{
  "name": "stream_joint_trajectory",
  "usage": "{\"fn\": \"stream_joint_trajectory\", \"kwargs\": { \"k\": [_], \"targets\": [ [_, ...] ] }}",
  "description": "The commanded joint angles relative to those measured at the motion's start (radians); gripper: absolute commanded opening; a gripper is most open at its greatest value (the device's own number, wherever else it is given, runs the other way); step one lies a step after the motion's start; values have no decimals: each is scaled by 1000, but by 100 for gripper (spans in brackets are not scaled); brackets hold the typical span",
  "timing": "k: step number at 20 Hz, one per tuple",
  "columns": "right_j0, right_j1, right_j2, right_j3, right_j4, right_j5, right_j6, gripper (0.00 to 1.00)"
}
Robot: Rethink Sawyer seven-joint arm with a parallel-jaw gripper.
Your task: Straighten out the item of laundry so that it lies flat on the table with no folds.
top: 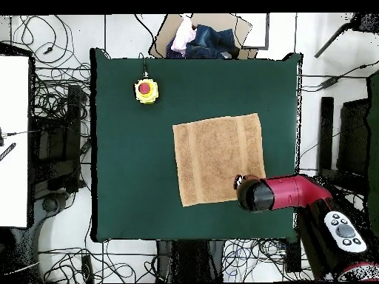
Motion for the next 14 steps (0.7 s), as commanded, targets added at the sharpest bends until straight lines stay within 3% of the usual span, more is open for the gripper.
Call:
{"fn": "stream_joint_trajectory", "kwargs": {
  "k": [1,8,14],
  "targets": [
    [-47,75,108,-48,-94,-64,-254,100],
    [-74,60,132,-34,-137,-90,-224,100],
    [-96,70,157,-39,-124,-83,-210,100]
  ]
}}
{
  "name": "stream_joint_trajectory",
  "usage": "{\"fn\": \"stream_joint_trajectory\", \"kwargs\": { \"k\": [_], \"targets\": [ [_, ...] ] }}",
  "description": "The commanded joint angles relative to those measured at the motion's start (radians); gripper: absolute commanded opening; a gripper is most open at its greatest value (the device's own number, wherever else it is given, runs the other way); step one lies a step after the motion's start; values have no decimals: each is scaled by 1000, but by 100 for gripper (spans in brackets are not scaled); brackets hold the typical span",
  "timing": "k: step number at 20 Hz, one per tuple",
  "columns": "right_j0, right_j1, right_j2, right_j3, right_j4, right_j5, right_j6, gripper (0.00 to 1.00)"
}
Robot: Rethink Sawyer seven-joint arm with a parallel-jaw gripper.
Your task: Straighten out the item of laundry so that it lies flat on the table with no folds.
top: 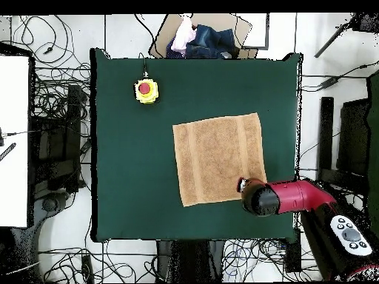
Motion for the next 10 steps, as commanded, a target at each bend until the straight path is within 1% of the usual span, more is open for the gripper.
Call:
{"fn": "stream_joint_trajectory", "kwargs": {
  "k": [1,4,10],
  "targets": [
    [-15,30,105,-40,-63,-64,-207,100],
    [-22,32,105,-35,-77,-82,-202,100],
    [-22,40,110,-40,-69,-76,-192,100]
  ]
}}
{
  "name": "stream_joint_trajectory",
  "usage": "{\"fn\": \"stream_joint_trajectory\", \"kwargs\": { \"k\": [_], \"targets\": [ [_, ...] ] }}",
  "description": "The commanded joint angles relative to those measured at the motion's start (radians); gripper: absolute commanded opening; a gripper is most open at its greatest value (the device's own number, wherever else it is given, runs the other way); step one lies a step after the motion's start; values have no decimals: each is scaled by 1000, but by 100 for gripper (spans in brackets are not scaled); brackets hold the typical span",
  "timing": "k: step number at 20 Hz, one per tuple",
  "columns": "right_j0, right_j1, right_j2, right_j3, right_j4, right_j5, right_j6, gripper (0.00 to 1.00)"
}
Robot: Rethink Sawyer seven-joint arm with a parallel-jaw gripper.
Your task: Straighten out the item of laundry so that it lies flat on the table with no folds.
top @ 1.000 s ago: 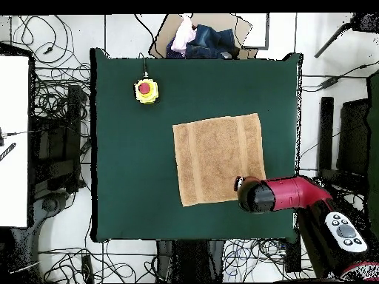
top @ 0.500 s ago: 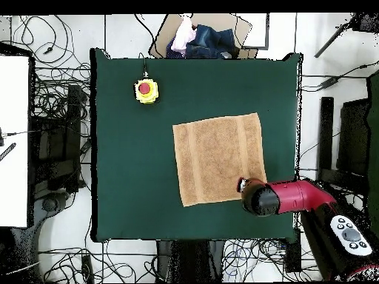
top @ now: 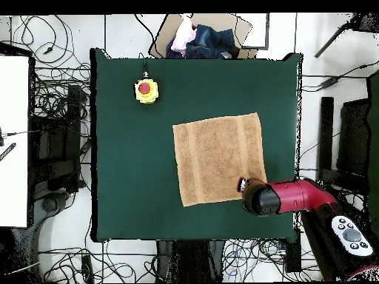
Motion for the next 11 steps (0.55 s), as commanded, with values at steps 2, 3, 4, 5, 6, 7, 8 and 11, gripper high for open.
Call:
{"fn": "stream_joint_trajectory", "kwargs": {
  "k": [2,3,4,5,6,7,8,11],
  "targets": [
    [-14,30,105,-40,-51,-60,-195,100],
    [-16,29,105,-41,-50,-55,-198,100],
    [-17,27,105,-41,-49,-51,-202,100],
    [-20,29,106,-42,-48,-50,-204,100],
    [-24,32,107,-43,-48,-50,-207,100],
    [-25,34,107,-44,-50,-55,-205,100],
    [-27,36,107,-44,-52,-59,-204,100],
    [-19,38,102,-54,-51,-36,-213,100]
  ]
}}
